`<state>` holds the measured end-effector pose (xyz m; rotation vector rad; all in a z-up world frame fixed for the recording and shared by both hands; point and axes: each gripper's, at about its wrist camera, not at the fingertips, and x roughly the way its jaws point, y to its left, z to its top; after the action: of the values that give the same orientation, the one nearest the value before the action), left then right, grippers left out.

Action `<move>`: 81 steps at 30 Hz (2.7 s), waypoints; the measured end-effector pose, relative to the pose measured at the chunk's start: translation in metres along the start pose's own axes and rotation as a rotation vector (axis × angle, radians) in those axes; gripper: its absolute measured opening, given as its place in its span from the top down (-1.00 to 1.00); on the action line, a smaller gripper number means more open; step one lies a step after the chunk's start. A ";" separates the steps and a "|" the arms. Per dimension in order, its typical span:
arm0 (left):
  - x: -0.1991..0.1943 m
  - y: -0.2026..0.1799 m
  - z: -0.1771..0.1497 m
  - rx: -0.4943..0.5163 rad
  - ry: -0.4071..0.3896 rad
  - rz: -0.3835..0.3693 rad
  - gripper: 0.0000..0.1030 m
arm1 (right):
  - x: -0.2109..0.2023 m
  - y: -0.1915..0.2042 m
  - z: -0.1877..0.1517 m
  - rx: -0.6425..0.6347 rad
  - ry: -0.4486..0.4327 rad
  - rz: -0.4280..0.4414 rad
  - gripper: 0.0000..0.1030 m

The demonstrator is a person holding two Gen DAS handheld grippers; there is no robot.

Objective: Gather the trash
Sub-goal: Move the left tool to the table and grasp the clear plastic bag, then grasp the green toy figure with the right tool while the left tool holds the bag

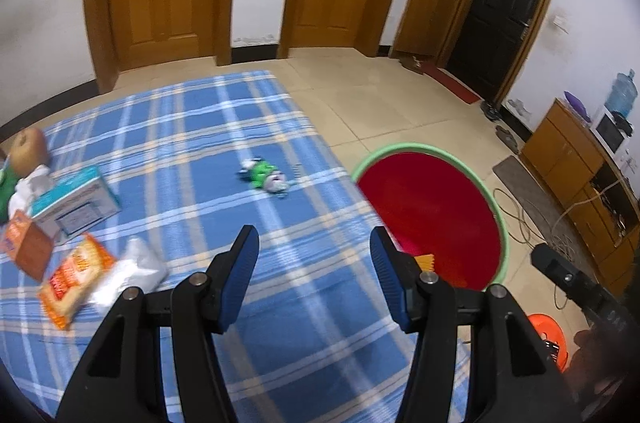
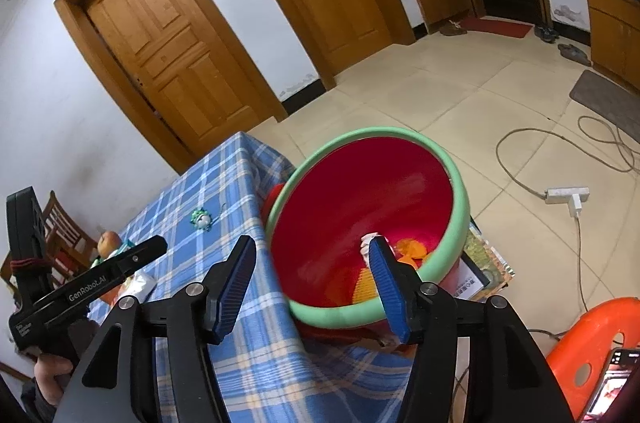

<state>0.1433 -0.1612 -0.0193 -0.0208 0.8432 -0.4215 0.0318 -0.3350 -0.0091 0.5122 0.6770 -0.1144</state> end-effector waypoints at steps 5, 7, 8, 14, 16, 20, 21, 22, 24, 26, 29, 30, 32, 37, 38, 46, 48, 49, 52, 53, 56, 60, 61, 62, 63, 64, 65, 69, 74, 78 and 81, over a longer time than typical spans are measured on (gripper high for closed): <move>-0.009 0.027 -0.002 -0.015 -0.008 0.069 -0.12 | 0.000 0.011 -0.004 -0.016 0.004 0.011 -0.18; -0.012 0.040 -0.004 -0.017 -0.007 0.101 -0.12 | 0.001 0.014 -0.005 -0.020 0.008 0.015 -0.18; -0.013 0.045 -0.005 -0.017 -0.006 0.115 -0.12 | 0.001 0.015 -0.006 -0.022 0.009 0.016 -0.18; -0.014 0.083 -0.013 -0.066 0.021 0.176 -0.12 | 0.005 0.024 -0.010 -0.033 0.022 0.024 -0.18; -0.012 0.089 -0.016 -0.075 0.029 0.187 -0.12 | 0.005 0.027 -0.011 -0.036 0.025 0.024 -0.18; -0.007 0.101 -0.022 -0.084 0.051 0.195 -0.12 | 0.007 0.032 -0.012 -0.044 0.031 0.022 -0.18; -0.006 0.103 -0.024 -0.084 0.056 0.197 -0.12 | 0.007 0.032 -0.013 -0.045 0.032 0.022 -0.18; -0.005 0.104 -0.025 -0.084 0.061 0.198 -0.12 | 0.008 0.033 -0.013 -0.046 0.034 0.020 -0.18; -0.002 0.107 -0.027 -0.083 0.071 0.197 -0.12 | 0.009 0.034 -0.013 -0.049 0.037 0.018 -0.18; 0.003 0.109 -0.030 -0.083 0.083 0.194 -0.12 | 0.009 0.035 -0.014 -0.050 0.040 0.018 -0.18; 0.010 0.113 -0.033 -0.104 0.107 0.180 -0.12 | 0.011 0.037 -0.015 -0.052 0.046 0.020 -0.18; 0.012 0.114 -0.034 -0.111 0.114 0.176 -0.12 | 0.011 0.038 -0.016 -0.053 0.048 0.021 -0.18; 0.013 0.114 -0.036 -0.114 0.120 0.171 -0.12 | 0.013 0.040 -0.017 -0.056 0.054 0.022 -0.18; 0.013 0.107 -0.035 -0.094 0.129 0.136 0.04 | 0.015 0.044 -0.016 -0.065 0.056 0.023 -0.18; 0.015 0.107 -0.035 -0.089 0.133 0.143 0.05 | 0.015 0.045 -0.015 -0.067 0.056 0.023 -0.18; 0.026 0.106 -0.035 -0.060 0.122 0.164 0.35 | 0.015 0.054 -0.013 -0.093 0.057 0.012 -0.18; 0.025 0.107 -0.035 -0.065 0.115 0.153 0.37 | 0.015 0.058 -0.012 -0.103 0.059 0.012 -0.18; 0.024 0.107 -0.035 -0.073 0.113 0.142 0.37 | 0.015 0.059 -0.012 -0.106 0.060 0.013 -0.18; 0.017 0.109 -0.034 -0.089 0.084 0.122 0.38 | 0.017 0.068 -0.010 -0.124 0.066 0.016 -0.18; 0.011 0.109 -0.032 -0.090 0.064 0.123 0.38 | 0.018 0.072 -0.010 -0.137 0.069 0.015 -0.18; -0.002 0.113 -0.025 -0.105 0.017 0.121 0.38 | 0.024 0.083 -0.010 -0.159 0.086 0.017 -0.18; -0.012 0.128 -0.011 -0.149 -0.018 0.148 0.38 | 0.036 0.099 -0.009 -0.177 0.111 0.029 -0.18; -0.012 0.133 -0.006 -0.158 -0.021 0.159 0.38 | 0.039 0.103 -0.009 -0.185 0.114 0.029 -0.18; -0.012 0.138 -0.003 -0.174 -0.025 0.177 0.38 | 0.043 0.109 -0.010 -0.192 0.120 0.022 -0.18; -0.012 0.142 0.000 -0.184 -0.029 0.188 0.38 | 0.047 0.113 -0.011 -0.192 0.129 0.020 -0.18; -0.013 0.146 0.002 -0.196 -0.037 0.197 0.38 | 0.051 0.116 -0.011 -0.191 0.139 0.026 -0.18; -0.015 0.151 0.005 -0.206 -0.045 0.206 0.38 | 0.058 0.122 -0.012 -0.192 0.157 0.038 -0.18; -0.020 0.169 0.012 -0.248 -0.080 0.220 0.38 | 0.082 0.142 -0.012 -0.223 0.184 0.041 -0.18; -0.017 0.187 0.007 -0.298 -0.086 0.239 0.38 | 0.113 0.162 -0.008 -0.262 0.210 0.044 -0.18; -0.016 0.192 0.002 -0.303 -0.103 0.272 0.38 | 0.137 0.170 -0.004 -0.302 0.237 0.031 -0.18; -0.017 0.194 0.001 -0.311 -0.115 0.263 0.38 | 0.156 0.175 0.000 -0.347 0.250 0.014 -0.18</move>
<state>0.2028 0.0226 -0.0422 -0.2178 0.7785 -0.0394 0.1998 -0.1727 -0.0338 0.1982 0.9158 0.0820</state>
